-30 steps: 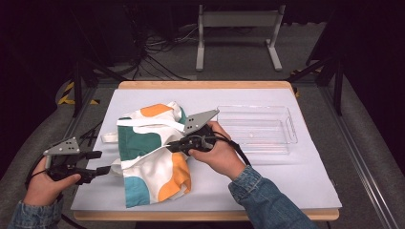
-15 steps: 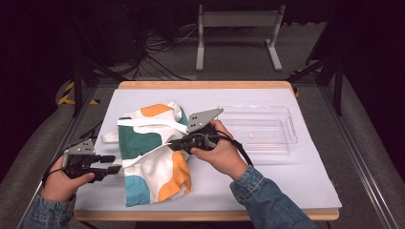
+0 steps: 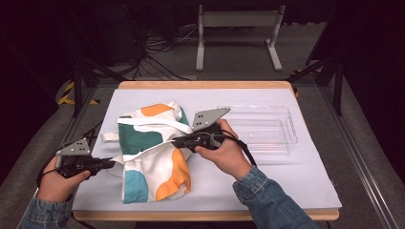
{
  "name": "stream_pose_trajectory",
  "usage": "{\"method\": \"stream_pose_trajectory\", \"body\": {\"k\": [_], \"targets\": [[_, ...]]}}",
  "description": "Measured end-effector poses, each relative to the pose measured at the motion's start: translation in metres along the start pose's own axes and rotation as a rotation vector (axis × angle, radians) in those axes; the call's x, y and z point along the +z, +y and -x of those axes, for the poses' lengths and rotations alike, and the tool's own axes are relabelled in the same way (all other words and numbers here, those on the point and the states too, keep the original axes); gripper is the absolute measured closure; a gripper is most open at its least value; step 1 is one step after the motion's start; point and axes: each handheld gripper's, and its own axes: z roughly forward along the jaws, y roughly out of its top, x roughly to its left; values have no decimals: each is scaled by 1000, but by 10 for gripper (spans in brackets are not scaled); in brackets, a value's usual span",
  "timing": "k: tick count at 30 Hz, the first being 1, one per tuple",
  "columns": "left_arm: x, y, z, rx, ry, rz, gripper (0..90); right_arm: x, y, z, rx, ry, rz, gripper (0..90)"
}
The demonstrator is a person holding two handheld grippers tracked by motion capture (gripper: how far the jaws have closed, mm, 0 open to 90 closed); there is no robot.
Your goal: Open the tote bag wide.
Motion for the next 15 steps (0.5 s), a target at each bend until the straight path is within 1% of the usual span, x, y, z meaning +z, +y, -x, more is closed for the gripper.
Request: {"method": "stream_pose_trajectory", "body": {"k": [1,2,4,5,8,9,11,13,15], "targets": [[-1,0,0,-9,-3,12,868,-3,0,-1,-3,-7,6,872],[-3,0,0,-1,-2,21,869,-7,1,-1,-6,-13,12,872],[-5,0,0,-8,3,30,869,-14,1,-2,-8,-31,22,872],[-6,0,0,-2,6,33,868,-19,2,-2,-8,-40,28,872],[-9,0,1,-5,18,40,869,-33,1,-1,-6,-72,46,872],[-10,0,0,2,17,42,869,-39,1,-1,-2,-83,54,872],[-11,0,1,-14,18,48,869,-48,-1,-1,2,-101,63,871],[-12,0,0,2,20,48,869,-58,-3,-1,4,-124,75,872],[-13,0,1,0,21,49,869,-67,-6,-2,7,-142,85,872]]}}
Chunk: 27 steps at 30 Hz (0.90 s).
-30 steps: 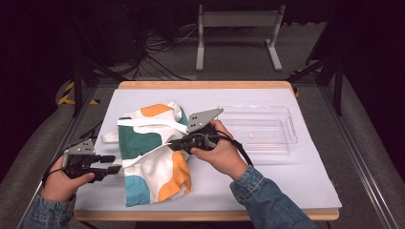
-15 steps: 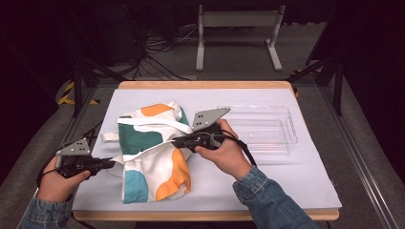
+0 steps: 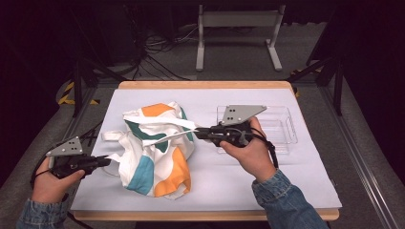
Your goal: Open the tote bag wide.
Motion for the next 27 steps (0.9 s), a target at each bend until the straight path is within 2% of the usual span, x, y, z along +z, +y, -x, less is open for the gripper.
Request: {"method": "stream_pose_trajectory", "body": {"k": [7,13,17,20,23,27], "targets": [[-1,1,1,-5,-1,12,868,-26,-13,-1,23,-56,1,871],[-2,2,1,8,0,16,867,-36,-28,-1,55,-86,-21,871],[-2,1,2,-1,0,19,867,-44,-36,-1,79,-103,-13,871],[-3,2,1,10,4,22,868,-49,-42,-1,95,-114,-13,871],[-4,1,2,0,0,27,868,-54,-53,-2,117,-128,-22,871],[-4,2,2,9,0,26,867,-59,-67,-4,151,-134,-40,871]]}}
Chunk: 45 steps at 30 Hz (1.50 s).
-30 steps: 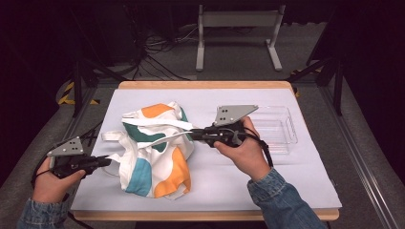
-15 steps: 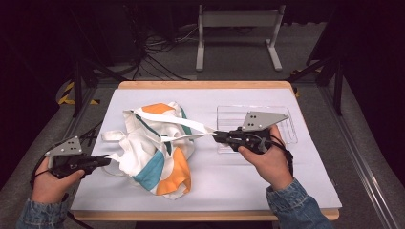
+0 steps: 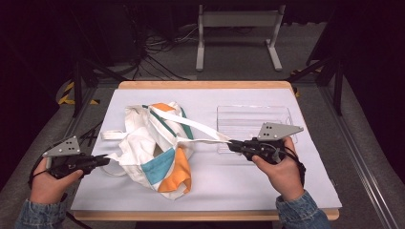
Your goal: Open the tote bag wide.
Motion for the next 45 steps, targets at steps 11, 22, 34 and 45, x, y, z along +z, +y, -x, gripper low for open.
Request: {"method": "stream_pose_trajectory", "body": {"k": [11,22,34,45], "targets": [[2,3,2,23,-8,-1,867,5,-32,3,76,16,-67,871],[6,6,7,49,-17,2,865,21,-36,1,81,42,-113,827],[6,11,11,76,-22,13,864,25,0,-6,29,80,-53,605],[7,12,13,88,-23,20,863,71,51,-23,-37,143,-66,574]]}}
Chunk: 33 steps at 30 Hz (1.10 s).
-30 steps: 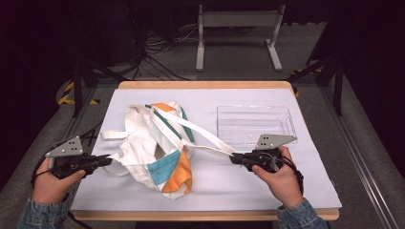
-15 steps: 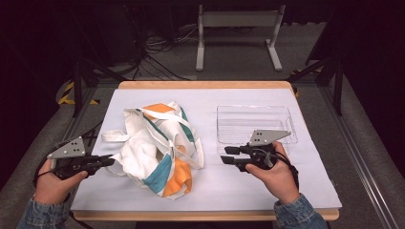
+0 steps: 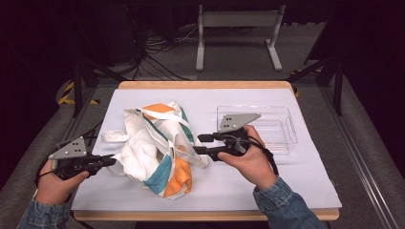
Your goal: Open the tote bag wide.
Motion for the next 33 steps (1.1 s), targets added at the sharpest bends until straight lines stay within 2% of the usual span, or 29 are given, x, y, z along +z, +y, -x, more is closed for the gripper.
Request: {"method": "stream_pose_trajectory", "body": {"k": [5,8,10,13,15,16,18,21,22,23,32,33], "targets": [[0,1,1,9,-1,3,862,20,18,1,15,13,14,570],[0,1,2,12,-3,4,862,32,28,-3,-45,10,15,569],[0,1,2,12,-3,4,862,39,33,-6,-62,26,13,554],[1,1,3,-6,-6,8,861,48,39,-8,-84,12,5,534],[0,1,2,8,-4,8,860,53,42,-9,-72,19,-8,525],[1,1,3,-7,-8,10,860,55,43,-10,-74,19,-14,521],[1,1,3,-5,-8,10,860,59,46,-11,-84,0,-32,501],[1,1,3,-6,-10,10,859,66,49,-11,-73,-14,-39,481],[1,2,2,15,-8,7,859,68,49,-10,-74,-22,-43,464],[1,2,2,16,-7,6,858,71,49,-9,-74,-30,-52,452],[3,5,4,30,-13,12,858,89,51,-4,-11,-13,-71,385],[3,5,6,12,-17,16,858,92,52,-4,-8,-12,-74,383]]}}
